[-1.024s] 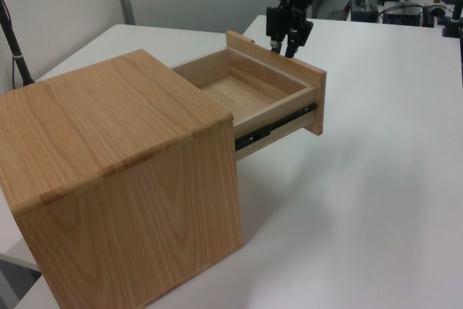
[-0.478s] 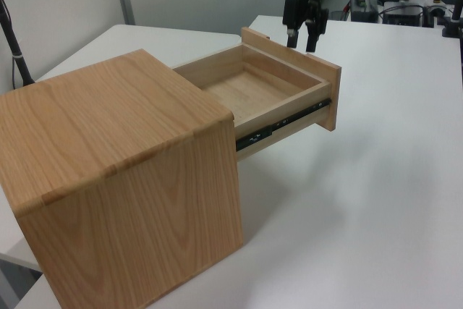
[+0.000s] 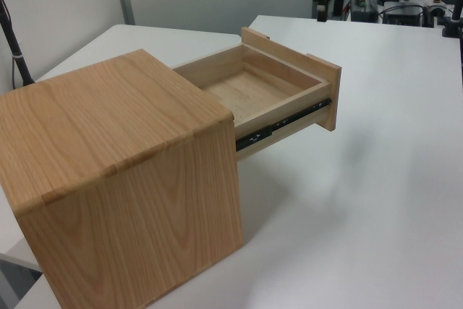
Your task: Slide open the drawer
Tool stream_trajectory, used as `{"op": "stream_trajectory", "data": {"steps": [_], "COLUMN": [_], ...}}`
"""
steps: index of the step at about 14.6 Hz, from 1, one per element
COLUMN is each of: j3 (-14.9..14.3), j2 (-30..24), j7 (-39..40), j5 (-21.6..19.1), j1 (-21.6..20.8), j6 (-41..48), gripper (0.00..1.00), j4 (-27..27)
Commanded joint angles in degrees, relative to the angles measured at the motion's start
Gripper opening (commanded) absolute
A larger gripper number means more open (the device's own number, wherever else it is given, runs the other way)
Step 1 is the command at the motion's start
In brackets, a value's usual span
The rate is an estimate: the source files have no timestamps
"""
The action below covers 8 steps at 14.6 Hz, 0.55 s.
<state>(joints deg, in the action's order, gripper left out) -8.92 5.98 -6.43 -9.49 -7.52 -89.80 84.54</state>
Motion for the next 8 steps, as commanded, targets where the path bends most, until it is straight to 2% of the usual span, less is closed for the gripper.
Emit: {"op": "stream_trajectory", "data": {"steps": [1,3,8], "j3": [0.2,0.4,0.0], "j2": [-1.6,-1.7,-1.9], "j7": [4.9,6.2,5.7], "j5": [9.4,13.5,13.4], "j1": [0.8,0.9,1.1], "j6": [0.9,0.9,1.1], "gripper": [1.0,1.0,1.0], "j4": [0.5,0.7,1.1]}}
